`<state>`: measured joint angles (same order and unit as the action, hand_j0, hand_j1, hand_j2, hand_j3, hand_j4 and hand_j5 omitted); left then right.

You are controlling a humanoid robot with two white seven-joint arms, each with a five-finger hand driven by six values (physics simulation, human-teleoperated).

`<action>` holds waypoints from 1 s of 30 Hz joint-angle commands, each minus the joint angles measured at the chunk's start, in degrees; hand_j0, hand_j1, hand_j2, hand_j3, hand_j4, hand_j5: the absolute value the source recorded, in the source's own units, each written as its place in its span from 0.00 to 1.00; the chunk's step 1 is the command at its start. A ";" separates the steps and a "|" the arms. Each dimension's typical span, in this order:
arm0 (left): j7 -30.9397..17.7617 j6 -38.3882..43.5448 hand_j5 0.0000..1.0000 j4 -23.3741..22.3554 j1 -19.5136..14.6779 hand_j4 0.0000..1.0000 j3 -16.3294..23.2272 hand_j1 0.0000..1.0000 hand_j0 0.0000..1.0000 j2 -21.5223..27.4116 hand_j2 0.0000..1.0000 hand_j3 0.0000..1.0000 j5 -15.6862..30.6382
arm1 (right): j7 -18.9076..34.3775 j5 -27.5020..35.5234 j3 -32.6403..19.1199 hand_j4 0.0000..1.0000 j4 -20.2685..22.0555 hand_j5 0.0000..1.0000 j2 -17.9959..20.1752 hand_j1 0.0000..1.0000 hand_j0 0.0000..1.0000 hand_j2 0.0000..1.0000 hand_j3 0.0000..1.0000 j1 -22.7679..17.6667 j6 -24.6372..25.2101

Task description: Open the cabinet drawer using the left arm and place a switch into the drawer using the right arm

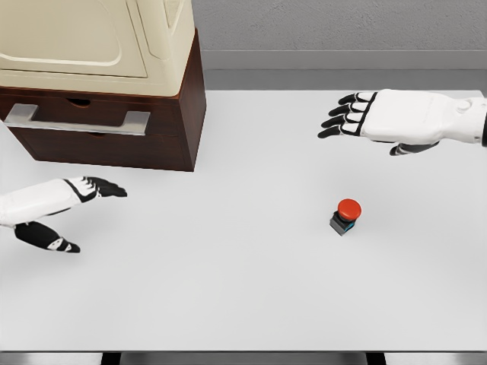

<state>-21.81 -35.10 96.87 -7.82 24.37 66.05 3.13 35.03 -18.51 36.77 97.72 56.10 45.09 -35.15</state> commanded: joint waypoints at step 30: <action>-0.61 0.10 1.00 3.94 -10.11 1.00 0.06 1.00 1.00 5.84 1.00 1.00 5.92 | -0.03 -2.05 7.00 1.00 2.92 1.00 3.66 1.00 1.00 1.00 1.00 -6.50 0.15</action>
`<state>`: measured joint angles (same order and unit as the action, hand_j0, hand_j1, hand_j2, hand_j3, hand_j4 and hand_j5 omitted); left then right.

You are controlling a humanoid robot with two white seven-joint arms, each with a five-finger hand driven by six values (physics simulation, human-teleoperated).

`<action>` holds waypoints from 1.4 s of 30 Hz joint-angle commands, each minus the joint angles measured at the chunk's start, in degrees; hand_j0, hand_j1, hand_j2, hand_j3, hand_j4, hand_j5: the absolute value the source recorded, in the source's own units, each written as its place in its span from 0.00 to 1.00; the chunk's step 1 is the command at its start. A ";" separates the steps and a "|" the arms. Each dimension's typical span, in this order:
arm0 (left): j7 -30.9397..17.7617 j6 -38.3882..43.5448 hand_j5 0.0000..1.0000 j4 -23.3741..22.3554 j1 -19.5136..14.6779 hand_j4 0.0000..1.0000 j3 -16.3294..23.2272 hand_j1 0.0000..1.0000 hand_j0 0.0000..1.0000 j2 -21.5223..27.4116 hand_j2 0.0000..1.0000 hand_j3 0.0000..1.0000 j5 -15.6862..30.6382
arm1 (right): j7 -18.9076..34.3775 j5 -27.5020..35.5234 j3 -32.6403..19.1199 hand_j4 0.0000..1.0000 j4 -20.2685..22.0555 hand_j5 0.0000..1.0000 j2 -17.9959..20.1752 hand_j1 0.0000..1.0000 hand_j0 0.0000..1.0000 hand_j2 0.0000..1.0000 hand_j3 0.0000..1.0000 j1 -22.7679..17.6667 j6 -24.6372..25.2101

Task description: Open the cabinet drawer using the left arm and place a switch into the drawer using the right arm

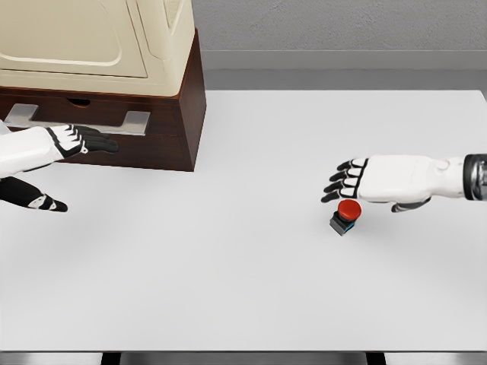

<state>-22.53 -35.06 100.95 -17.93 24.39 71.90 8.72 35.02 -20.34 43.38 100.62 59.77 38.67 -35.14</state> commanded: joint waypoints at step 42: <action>-7.35 29.53 0.99 -2.51 -5.27 0.99 0.31 0.99 0.99 -7.39 0.99 0.99 -5.29 | -0.02 -2.77 4.52 1.00 -0.07 1.00 -1.94 1.00 1.00 1.00 1.00 1.06 0.14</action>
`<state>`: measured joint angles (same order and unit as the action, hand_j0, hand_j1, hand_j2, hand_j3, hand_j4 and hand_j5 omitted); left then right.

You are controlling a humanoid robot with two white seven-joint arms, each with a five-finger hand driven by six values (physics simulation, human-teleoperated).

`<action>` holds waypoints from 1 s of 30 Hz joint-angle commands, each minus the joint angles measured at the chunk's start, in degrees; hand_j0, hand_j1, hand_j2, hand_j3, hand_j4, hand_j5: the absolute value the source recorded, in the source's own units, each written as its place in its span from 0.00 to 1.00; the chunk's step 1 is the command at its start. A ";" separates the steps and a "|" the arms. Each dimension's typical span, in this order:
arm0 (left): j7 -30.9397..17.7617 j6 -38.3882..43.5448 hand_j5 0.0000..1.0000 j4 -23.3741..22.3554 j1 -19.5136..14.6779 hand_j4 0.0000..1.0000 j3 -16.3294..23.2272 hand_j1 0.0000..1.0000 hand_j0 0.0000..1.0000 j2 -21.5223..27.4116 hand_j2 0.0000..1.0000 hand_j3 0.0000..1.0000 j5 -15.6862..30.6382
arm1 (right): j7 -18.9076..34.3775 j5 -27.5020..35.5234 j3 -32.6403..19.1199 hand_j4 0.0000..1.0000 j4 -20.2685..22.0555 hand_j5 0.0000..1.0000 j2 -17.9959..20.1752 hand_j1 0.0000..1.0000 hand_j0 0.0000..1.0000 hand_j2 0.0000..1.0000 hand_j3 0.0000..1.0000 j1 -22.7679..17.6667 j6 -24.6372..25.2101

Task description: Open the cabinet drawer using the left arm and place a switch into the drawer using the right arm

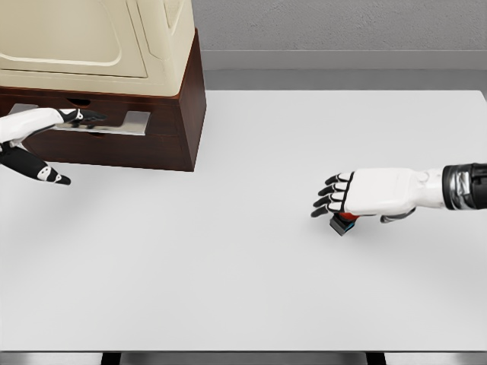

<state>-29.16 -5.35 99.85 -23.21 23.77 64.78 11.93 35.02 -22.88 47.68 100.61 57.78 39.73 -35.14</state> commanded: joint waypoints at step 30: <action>-0.64 -0.19 0.87 -4.49 0.27 0.87 4.79 0.87 0.87 -2.99 0.87 0.87 -14.92 | -0.02 -2.87 1.19 1.00 -2.08 1.00 -1.18 1.00 1.00 1.00 1.00 0.09 0.14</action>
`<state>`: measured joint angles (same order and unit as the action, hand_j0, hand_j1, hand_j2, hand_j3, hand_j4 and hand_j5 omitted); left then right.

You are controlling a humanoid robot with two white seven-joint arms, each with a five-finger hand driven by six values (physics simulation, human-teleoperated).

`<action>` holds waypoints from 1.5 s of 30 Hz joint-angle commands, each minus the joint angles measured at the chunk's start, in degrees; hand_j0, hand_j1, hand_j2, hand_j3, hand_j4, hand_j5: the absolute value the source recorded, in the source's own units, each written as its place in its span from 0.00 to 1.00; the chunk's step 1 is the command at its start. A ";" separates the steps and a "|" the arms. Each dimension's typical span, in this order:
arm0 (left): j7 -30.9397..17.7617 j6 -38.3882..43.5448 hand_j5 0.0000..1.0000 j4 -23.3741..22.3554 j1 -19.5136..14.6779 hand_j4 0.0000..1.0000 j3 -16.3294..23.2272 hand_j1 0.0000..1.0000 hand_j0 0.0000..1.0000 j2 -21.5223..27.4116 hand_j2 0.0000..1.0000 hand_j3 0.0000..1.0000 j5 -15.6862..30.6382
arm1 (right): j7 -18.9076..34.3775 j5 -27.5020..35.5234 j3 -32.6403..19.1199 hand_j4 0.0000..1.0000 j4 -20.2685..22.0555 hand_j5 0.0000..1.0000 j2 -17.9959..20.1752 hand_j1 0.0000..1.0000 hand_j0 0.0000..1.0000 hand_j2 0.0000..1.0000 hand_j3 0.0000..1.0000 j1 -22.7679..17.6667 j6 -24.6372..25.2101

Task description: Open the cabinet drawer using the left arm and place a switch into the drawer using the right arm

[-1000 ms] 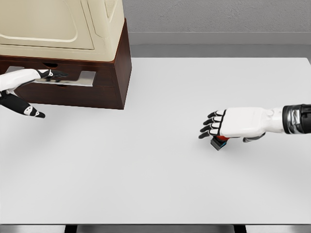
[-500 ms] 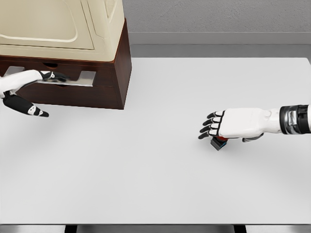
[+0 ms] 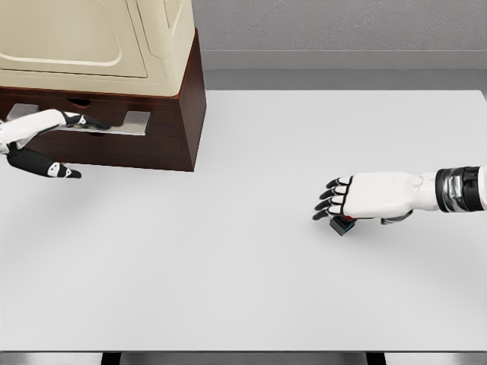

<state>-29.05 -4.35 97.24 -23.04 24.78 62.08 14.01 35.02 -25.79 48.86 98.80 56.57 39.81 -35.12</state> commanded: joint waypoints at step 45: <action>-1.27 -26.23 1.00 2.51 1.95 1.00 10.55 1.00 1.00 17.81 1.00 1.00 -2.86 | -0.02 -0.67 0.71 1.00 -1.24 1.00 -1.38 1.00 1.00 1.00 1.00 0.44 0.12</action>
<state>-30.37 -28.71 99.74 -21.87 35.79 78.31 8.04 35.02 -26.66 49.59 97.58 55.14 40.25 -35.13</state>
